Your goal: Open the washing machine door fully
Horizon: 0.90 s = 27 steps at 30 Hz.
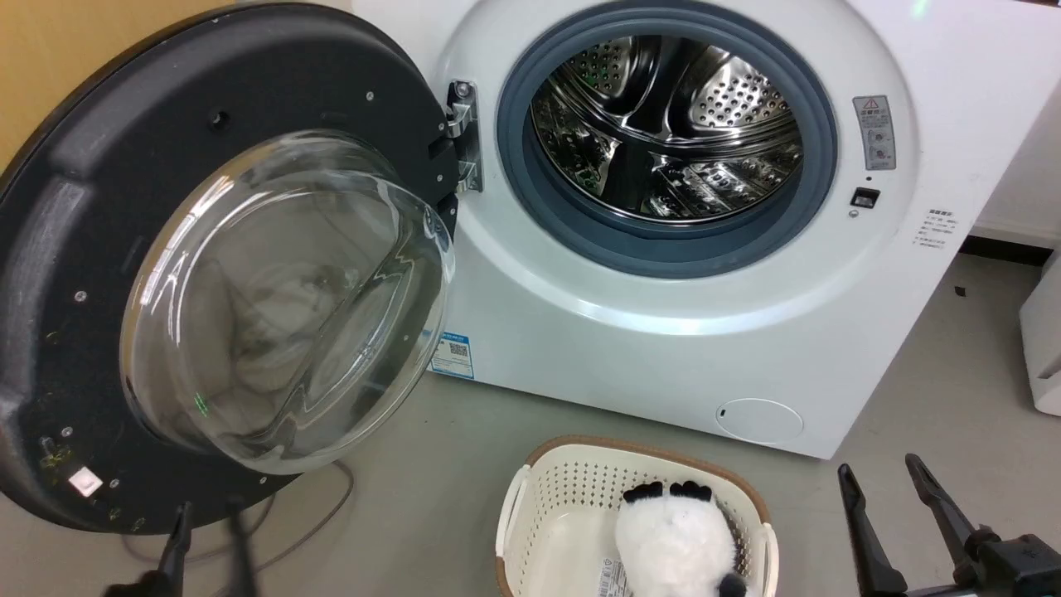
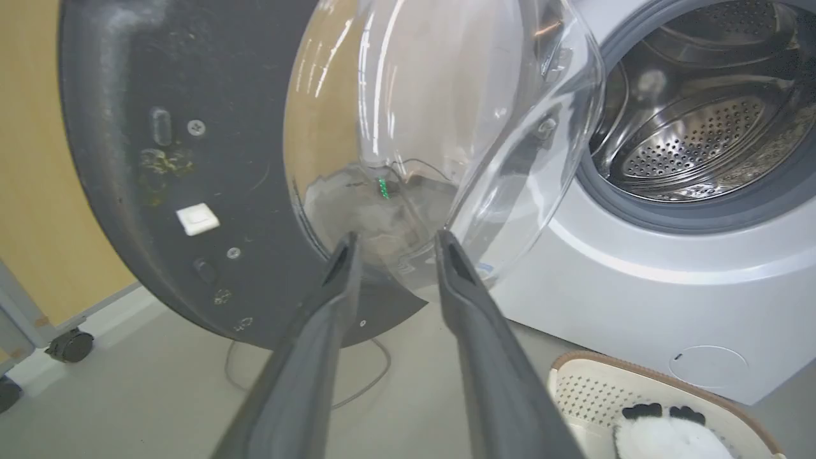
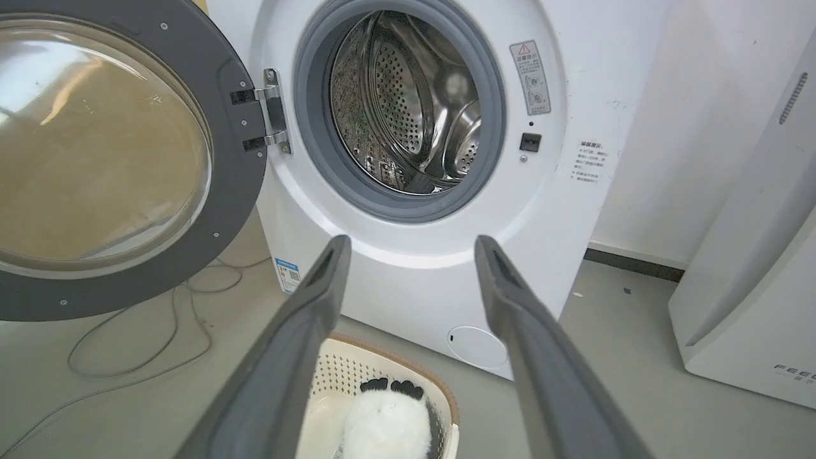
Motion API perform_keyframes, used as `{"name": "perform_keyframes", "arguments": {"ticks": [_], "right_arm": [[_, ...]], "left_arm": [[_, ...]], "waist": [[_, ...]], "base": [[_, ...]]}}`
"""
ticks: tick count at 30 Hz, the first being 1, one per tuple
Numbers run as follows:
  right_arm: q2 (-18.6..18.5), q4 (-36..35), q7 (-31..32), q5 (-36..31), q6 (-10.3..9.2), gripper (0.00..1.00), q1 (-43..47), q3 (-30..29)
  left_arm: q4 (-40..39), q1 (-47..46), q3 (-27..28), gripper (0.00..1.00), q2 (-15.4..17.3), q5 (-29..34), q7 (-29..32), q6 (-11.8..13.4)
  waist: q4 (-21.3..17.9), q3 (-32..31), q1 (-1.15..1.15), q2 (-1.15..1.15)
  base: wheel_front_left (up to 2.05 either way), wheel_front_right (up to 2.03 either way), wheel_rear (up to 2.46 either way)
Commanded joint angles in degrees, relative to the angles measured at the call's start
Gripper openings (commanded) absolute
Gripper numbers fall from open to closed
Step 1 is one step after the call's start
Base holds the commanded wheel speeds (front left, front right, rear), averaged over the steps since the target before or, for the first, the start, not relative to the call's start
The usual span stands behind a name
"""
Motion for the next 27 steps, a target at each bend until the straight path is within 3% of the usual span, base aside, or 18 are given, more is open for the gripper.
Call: {"name": "perform_keyframes", "arguments": {"ticks": [1,15,27], "right_arm": [[0.1,0.0,-0.2,0.0,0.05,1.00,1.0,-0.1],[0.1,-0.2,1.0,-1.1,0.05,1.00,1.2,0.6],[0.1,0.2,1.1,-0.8,0.05,1.00,1.4,1.6]], "left_arm": [[-0.8,0.8,-0.8,1.00,-0.3,0.7,-0.3,0.1],[-1.0,-1.3,-10.5,1.00,-3.6,5.2,-0.3,-1.7],[0.3,-2.5,-10.7,1.00,-3.5,5.6,-0.3,-1.7]], "waist": [[-0.1,-0.1,0.00,0.00],[-7.5,-0.3,0.00,0.00],[-12.6,0.1,0.00,0.00]], "base": [[0.00,0.00,0.00],[0.00,0.00,0.00],[0.00,0.00,0.00]]}}
